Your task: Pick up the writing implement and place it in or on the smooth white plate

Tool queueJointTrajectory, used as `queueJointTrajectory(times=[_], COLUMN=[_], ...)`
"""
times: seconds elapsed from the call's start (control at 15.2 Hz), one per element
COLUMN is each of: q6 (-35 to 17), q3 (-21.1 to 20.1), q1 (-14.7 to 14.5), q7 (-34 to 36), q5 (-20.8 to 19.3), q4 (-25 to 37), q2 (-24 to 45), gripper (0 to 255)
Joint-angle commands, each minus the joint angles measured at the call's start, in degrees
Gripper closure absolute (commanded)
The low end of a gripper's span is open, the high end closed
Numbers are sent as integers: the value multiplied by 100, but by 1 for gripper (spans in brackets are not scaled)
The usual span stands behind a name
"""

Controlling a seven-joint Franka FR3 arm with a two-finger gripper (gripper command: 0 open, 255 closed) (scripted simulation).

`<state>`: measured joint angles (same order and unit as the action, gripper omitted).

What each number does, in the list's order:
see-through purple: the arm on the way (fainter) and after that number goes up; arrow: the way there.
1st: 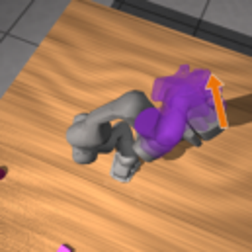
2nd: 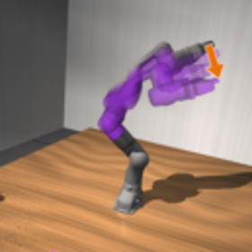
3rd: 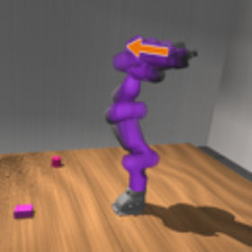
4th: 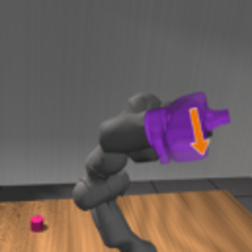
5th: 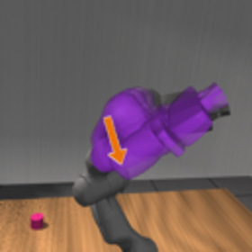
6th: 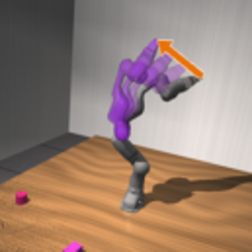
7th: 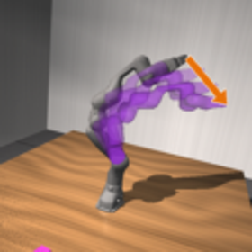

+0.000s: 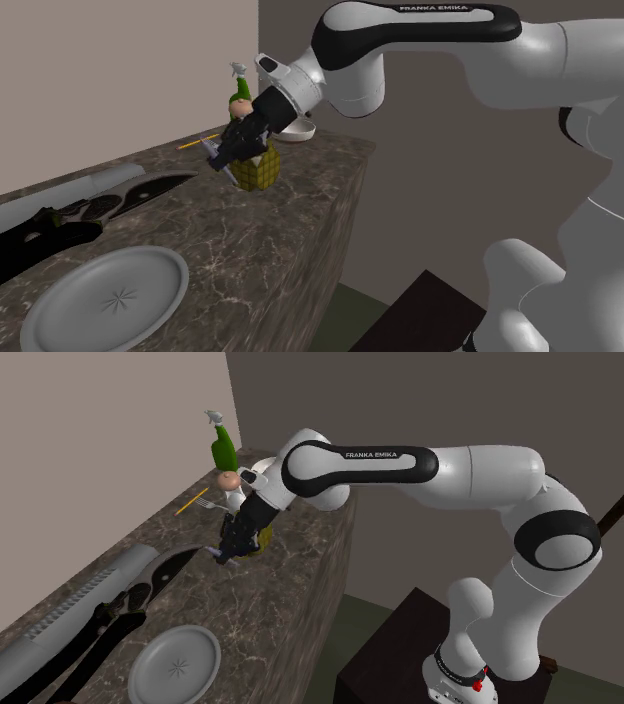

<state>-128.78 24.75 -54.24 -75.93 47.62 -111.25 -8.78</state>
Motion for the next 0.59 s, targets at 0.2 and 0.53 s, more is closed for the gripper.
queueJointTrajectory(times=[0.2, 0.53], q6=[-567, -1079], q3=[-411, -787], q1=[-288, -578], q7=[453, 936], q5=[-17, -75], q4=[47, 248], q2=[174, 490], gripper=[255, 255])
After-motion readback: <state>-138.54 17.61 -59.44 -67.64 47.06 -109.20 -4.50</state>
